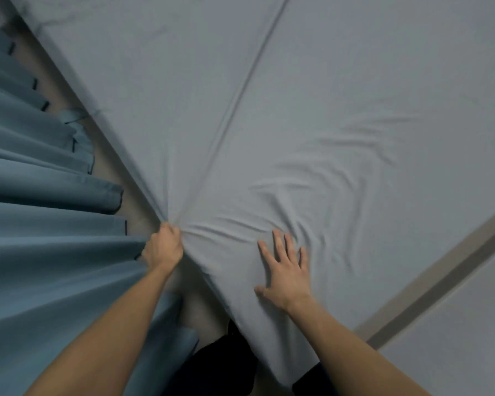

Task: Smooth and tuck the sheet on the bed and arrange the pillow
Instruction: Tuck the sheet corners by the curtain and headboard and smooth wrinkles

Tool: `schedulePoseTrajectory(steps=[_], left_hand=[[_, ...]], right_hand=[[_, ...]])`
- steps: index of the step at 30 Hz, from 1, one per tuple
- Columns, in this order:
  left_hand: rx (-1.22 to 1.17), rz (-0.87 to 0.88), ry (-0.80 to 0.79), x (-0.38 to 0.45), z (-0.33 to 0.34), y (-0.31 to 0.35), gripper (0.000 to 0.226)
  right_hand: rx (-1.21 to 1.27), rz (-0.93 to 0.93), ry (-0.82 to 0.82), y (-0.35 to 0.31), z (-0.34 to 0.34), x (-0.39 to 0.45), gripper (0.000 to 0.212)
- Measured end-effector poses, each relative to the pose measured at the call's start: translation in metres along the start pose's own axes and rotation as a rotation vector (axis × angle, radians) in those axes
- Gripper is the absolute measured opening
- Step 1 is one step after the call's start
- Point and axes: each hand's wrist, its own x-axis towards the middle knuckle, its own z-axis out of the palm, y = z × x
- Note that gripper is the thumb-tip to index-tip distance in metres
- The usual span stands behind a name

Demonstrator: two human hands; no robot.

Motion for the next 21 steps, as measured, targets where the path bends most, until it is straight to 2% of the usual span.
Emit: schedulePoseTrajectory(steps=[2, 4, 5, 7, 9, 11, 13, 15, 21], left_hand=[[-0.110, -0.142, -0.048, 0.004, -0.007, 0.006, 0.039], [-0.211, -0.145, 0.034, 0.020, -0.026, 0.022, 0.031], [-0.203, -0.041, 0.134, 0.033, -0.036, 0.031, 0.024], [-0.112, 0.325, 0.276, 0.069, -0.055, 0.055, 0.017], [-0.039, 0.706, 0.241, 0.098, -0.066, 0.091, 0.037], [0.050, 0.906, 0.092, 0.133, -0.069, 0.134, 0.064], [0.141, 0.955, 0.007, 0.159, -0.066, 0.155, 0.079], [0.208, 0.926, -0.002, 0.190, -0.063, 0.147, 0.084], [0.304, 0.940, 0.066, 0.252, -0.082, 0.085, 0.078]], right_hand=[[0.003, 0.011, 0.013, -0.004, -0.003, -0.002, 0.104], [0.025, 0.055, 0.035, -0.014, -0.011, 0.000, 0.095], [0.025, 0.084, 0.075, -0.020, -0.016, 0.003, 0.091], [0.047, 0.129, 0.218, -0.031, -0.031, 0.019, 0.084], [0.075, 0.097, 0.369, -0.037, -0.047, 0.043, 0.080], [0.110, 0.064, 0.407, -0.045, -0.069, 0.088, 0.086], [0.144, 0.065, 0.325, -0.047, -0.086, 0.127, 0.096], [0.147, 0.168, 0.248, -0.044, -0.093, 0.157, 0.102], [0.076, 0.341, 0.182, -0.040, -0.084, 0.160, 0.101]])
